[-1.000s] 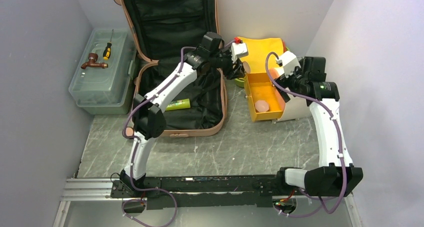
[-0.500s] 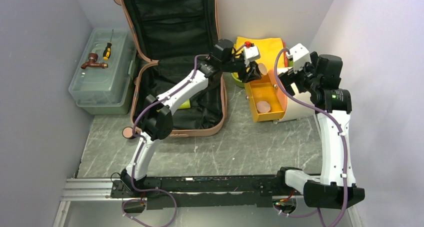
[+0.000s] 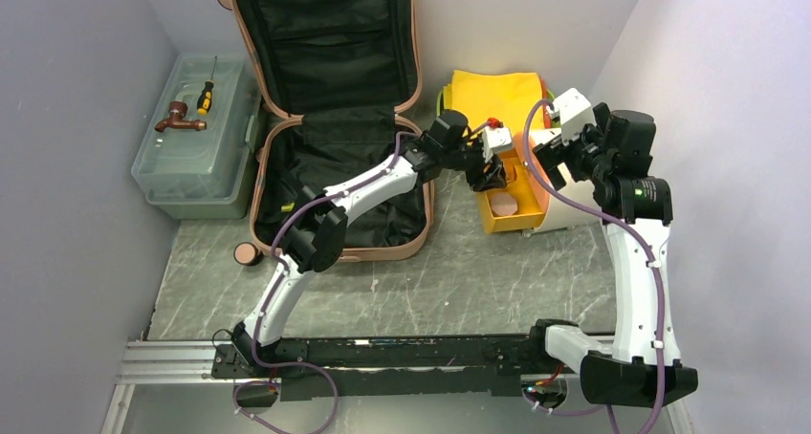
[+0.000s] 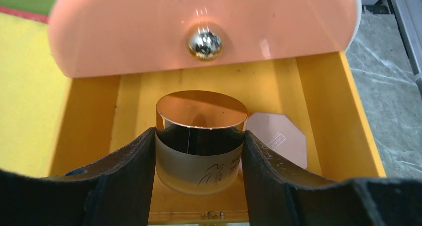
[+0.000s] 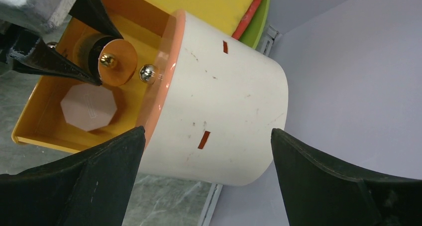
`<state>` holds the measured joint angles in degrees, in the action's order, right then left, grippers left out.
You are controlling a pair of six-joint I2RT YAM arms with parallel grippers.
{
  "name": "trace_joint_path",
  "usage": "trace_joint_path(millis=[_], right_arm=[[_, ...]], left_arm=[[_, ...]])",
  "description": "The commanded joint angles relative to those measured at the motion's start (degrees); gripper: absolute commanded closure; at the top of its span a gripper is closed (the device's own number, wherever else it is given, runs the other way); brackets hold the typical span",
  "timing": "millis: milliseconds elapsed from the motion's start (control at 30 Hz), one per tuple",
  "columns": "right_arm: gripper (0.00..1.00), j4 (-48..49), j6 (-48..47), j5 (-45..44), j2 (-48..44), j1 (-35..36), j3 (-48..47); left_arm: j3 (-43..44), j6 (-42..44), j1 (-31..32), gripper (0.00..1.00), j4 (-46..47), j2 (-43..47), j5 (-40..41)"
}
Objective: Open, take out, and arrange the luggage
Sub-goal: Place the personal item in the drawer.
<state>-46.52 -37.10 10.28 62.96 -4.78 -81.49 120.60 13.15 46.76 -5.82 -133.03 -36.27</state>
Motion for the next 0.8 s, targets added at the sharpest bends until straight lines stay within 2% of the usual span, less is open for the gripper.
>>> trace_joint_path(millis=[0, 200, 267, 367, 467, 567, 767], right_arm=[[0.00, 2.90, -0.94, -0.81, -1.47, -0.06, 1.43], [0.00, 2.90, -1.88, -0.83, -2.63, -0.06, 2.84], [0.00, 2.69, -2.17, -0.88, -2.83, -0.06, 3.00], [0.00, 2.53, -2.36, -0.80, -3.05, -0.06, 3.09], [0.00, 2.34, -2.28, -0.56, -2.98, -0.06, 2.86], [0.00, 2.23, -2.19, -0.36, -2.69, -0.06, 2.54], [0.00, 2.48, -2.05, 0.09, -2.01, -0.06, 1.80]], left_arm=[[-1.33, 1.34, 0.97, 0.91, 5.38, 1.10, 1.26], [-4.61, 1.51, 1.55, 0.86, 9.37, 1.11, 4.04], [-5.89, 2.12, 1.73, 0.82, 10.41, 1.11, 5.29], [-7.44, 3.22, 1.91, 0.63, 11.84, 1.11, 7.01], [-8.93, 4.11, 2.01, 0.49, 12.88, 1.30, 8.42], [-9.31, 4.65, 1.97, 0.29, 13.43, 1.61, 9.68], [-8.95, 5.58, 1.96, 0.05, 14.24, 2.07, 11.33]])
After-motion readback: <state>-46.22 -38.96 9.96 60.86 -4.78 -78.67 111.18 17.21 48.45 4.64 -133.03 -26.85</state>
